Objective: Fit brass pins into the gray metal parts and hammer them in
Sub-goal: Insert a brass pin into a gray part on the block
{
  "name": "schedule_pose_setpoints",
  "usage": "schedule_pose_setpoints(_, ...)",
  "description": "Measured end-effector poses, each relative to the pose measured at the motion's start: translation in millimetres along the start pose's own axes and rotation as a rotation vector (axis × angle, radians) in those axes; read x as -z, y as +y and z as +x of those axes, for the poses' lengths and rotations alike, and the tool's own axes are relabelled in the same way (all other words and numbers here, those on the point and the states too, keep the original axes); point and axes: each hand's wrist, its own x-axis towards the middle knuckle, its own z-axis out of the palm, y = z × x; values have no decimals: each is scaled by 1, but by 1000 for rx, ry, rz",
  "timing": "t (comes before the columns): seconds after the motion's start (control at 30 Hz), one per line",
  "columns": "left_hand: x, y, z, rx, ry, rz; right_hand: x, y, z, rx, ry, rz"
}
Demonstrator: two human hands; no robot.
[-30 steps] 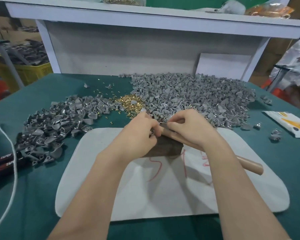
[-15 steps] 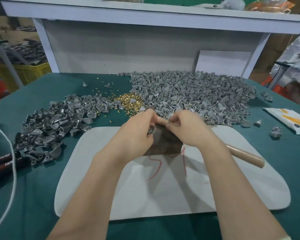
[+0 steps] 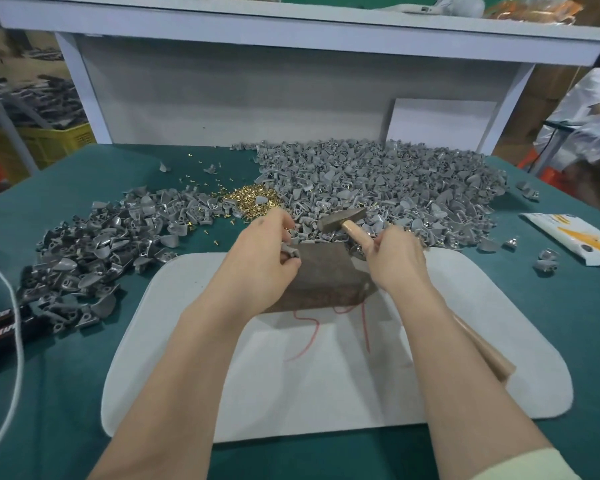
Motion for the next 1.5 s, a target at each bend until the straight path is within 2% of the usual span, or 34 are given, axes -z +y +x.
schedule_pose_setpoints(0.07, 0, -1, -1, 34, 34, -31, -1, -1, 0, -4, 9, 6)
schedule_pose_setpoints(0.17, 0, 0, -2, 26, 33, 44, 3, -2, -2, 33, 85, 57)
schedule_pose_setpoints(0.27, 0, 2, -2, 21, 24, 93, 17, -12, -8, 156, 182, 317)
schedule_pose_setpoints(0.37, -2, 3, -1, 9, -13, 129, 27, -30, -24, 375, -51, 489)
schedule_pose_setpoints(0.43, -4, 3, 0, 3, -23, 142, 25, -39, -32, 458, -206, 414)
schedule_pose_setpoints(0.5, -5, 2, 1, -6, -41, 131, 21, -43, -37, 488, -248, 352)
schedule_pose_setpoints(0.73, -10, 0, 2, -25, -35, 84, 15, -50, -40, 470, -99, 181)
schedule_pose_setpoints(0.87, -11, -2, 3, 19, 85, 98, 16, -45, -37, 429, -121, 146)
schedule_pose_setpoints(0.93, -10, -2, 2, 22, 85, 117, 14, -44, -37, 429, -153, 147)
schedule_pose_setpoints(1.13, -9, 0, 2, 58, 25, 171, 23, -34, -27, 359, -173, 314)
schedule_pose_setpoints(1.23, -9, -1, 1, 67, 16, 180, 25, -33, -27, 395, -202, 413)
schedule_pose_setpoints(1.37, -8, 0, 1, 80, 24, 107, 25, -36, -29, 445, -238, 445)
schedule_pose_setpoints(1.5, -10, -2, 3, 75, 105, 11, 25, -37, -32, 441, -188, 519)
